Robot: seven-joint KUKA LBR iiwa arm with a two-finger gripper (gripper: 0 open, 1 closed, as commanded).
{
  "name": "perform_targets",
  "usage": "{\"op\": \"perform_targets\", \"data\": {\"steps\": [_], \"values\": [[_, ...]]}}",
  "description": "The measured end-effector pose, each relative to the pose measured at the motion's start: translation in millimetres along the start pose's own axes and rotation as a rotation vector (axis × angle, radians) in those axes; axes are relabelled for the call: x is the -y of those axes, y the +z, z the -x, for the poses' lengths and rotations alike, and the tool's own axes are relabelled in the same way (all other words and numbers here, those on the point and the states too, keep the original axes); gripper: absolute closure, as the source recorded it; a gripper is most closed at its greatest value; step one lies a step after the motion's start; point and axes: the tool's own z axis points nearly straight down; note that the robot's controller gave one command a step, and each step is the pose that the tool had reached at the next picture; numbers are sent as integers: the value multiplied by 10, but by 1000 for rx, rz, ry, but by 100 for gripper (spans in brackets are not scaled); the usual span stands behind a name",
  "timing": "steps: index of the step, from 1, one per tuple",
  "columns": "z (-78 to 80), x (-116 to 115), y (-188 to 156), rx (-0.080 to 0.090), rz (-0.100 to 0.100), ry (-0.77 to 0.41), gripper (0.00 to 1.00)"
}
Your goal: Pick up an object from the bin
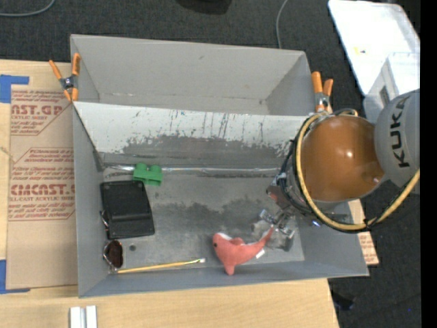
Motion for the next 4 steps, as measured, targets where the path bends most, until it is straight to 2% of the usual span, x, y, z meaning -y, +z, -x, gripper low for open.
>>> {"op": "perform_targets", "data": {"steps": [1,2,3,4], "values": [[0,18,-216,2,1,-37,100],[103,-7,-150,3,2,-98,100],[16,36,336,4,2,-219,100],[13,9,283,4,3,-234,100]]}}
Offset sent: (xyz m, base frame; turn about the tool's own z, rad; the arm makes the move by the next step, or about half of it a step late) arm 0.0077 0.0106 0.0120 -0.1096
